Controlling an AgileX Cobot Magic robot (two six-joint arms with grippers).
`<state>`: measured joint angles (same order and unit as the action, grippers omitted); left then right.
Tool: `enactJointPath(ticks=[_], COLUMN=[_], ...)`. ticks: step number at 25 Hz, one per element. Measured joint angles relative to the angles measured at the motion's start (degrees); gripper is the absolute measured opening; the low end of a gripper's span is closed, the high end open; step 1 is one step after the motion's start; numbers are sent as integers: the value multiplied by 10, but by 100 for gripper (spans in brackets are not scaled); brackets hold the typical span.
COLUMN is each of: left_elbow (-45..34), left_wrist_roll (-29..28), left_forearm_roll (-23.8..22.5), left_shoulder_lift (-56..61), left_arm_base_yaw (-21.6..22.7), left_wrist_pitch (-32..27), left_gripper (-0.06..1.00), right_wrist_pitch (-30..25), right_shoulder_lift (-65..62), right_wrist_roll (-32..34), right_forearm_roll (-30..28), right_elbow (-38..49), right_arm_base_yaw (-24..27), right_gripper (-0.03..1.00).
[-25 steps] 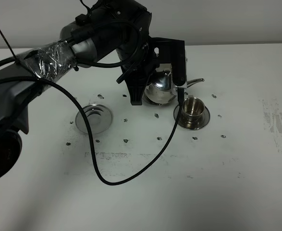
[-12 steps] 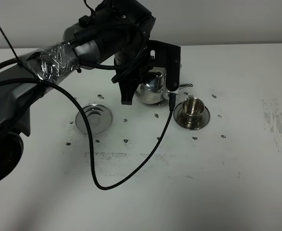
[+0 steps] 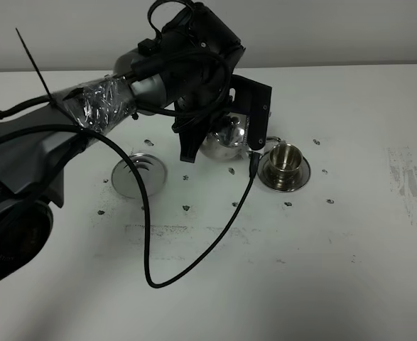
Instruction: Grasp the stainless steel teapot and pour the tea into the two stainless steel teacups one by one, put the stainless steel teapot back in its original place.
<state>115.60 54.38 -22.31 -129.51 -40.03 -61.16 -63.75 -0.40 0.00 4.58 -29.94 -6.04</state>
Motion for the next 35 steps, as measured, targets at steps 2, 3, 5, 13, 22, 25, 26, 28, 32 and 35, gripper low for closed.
enactJointPath(ticks=[2,3,5,13,22,25,26,28,32,35], left_elbow=[0,0,0,0,1,1,1,1,1,1], left_wrist_roll=[-3,-4,-12,-43,-47,-54,-56,-60,-62,-63], left_forearm_roll=[-5,-5,-5,-42,-54,-61,-66,-74,-83,-93], left_shoulder_lift=[-2,-2,-2,-2,-11,-18,-21,-25,-31,-33], left_arm_base_yaw=[-1,-2,-3,-14,-23,-26,-27,-28,-31,-36], left_wrist_pitch=[-1,-1,-1,-2,2,7,8,8,8,8], left_gripper=[18,18,18,18,18,18,18,18,18,18], right_wrist_pitch=[0,0,0,0,0,0,0,0,0,0], right_shoulder_lift=[0,0,0,0,0,0,0,0,0,0], right_wrist_roll=[0,0,0,0,0,0,0,0,0,0], right_forearm_roll=[0,0,0,0,0,0,0,0,0,0], right_elbow=[0,0,0,0,0,0,0,0,0,0], right_arm_base_yaw=[0,0,0,0,0,0,0,0,0,0], right_gripper=[35,35,35,35,35,35,35,35,35,35])
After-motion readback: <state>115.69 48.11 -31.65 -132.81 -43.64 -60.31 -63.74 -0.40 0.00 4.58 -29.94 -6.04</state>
